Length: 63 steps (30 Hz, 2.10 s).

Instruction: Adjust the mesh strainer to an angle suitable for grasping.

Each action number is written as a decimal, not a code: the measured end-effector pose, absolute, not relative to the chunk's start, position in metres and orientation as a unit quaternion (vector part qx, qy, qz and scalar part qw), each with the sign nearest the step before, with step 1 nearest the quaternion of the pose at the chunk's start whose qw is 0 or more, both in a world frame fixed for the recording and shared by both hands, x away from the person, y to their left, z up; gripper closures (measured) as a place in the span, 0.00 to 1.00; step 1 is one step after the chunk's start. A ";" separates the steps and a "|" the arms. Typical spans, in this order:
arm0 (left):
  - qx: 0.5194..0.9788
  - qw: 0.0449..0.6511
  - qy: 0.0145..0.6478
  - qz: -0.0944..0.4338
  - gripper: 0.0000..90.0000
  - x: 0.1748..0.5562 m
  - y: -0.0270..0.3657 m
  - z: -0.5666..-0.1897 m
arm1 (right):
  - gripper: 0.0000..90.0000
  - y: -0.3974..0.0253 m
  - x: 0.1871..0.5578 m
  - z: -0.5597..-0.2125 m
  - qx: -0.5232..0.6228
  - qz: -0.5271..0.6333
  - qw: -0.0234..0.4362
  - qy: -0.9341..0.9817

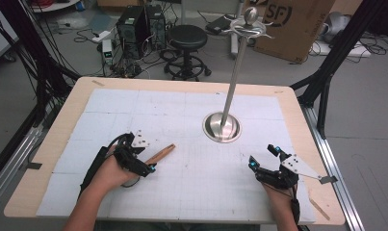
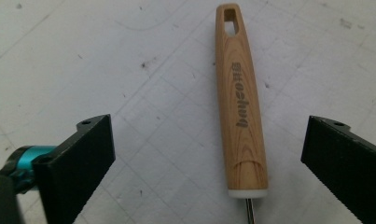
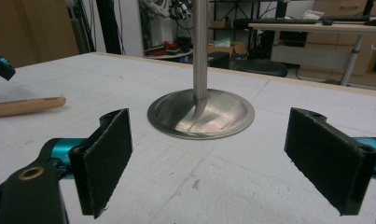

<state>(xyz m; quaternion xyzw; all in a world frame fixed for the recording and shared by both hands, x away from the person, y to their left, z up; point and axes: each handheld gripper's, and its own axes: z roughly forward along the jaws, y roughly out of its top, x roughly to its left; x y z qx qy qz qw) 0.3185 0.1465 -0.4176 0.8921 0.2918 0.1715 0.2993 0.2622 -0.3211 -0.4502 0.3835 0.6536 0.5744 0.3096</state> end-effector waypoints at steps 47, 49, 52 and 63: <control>0.927 0.197 0.311 0.068 0.72 0.325 0.130 -0.414 | 0.16 -0.321 0.262 -0.450 0.384 0.574 0.308 0.654; 0.927 0.197 0.311 0.068 0.72 0.325 0.130 -0.414 | 0.16 -0.321 0.262 -0.450 0.384 0.574 0.308 0.654; 0.927 0.197 0.311 0.068 0.72 0.325 0.130 -0.414 | 0.16 -0.321 0.262 -0.450 0.384 0.574 0.308 0.654; 0.927 0.197 0.311 0.068 0.72 0.325 0.130 -0.414 | 0.16 -0.321 0.262 -0.450 0.384 0.574 0.308 0.654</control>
